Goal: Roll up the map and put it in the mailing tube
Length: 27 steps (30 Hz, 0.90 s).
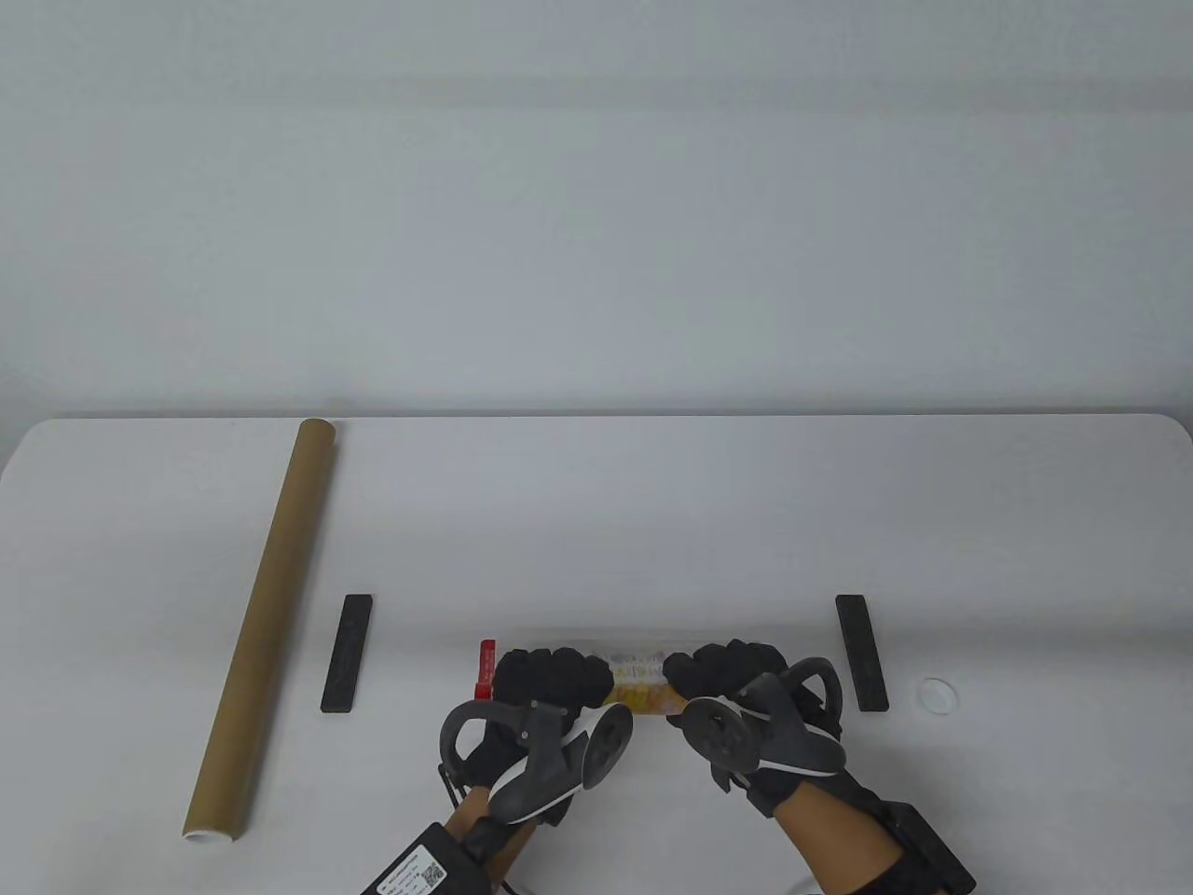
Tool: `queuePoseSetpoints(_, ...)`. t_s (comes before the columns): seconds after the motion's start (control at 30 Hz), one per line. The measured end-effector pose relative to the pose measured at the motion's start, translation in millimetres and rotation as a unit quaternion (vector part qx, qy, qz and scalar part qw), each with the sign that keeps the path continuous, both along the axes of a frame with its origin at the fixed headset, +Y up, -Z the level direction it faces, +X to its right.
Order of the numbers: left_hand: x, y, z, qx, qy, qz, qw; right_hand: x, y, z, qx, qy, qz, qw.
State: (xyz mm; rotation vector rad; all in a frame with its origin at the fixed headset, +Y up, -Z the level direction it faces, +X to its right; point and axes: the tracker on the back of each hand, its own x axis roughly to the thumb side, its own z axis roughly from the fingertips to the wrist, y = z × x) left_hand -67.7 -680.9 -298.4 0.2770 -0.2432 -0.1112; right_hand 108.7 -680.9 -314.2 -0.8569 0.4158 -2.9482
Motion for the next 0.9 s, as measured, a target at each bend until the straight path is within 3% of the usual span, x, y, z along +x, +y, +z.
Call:
queuePoseSetpoints(0.33,-9,-4,-11,-0.121,0.015,0.065,0.990,-6,1,8,0.064,0.003,0.044,0.997)
queuePoseSetpoints(0.47,-10,-5,-12,-0.138,0.005,0.073,0.988,-6,1,8,0.059,0.001,0.052,0.997)
queuePoseSetpoints(0.9,0,2,1,0.013,0.004,-0.014,1.000,-1,1,0,-0.009,-0.004,0.003,1.000)
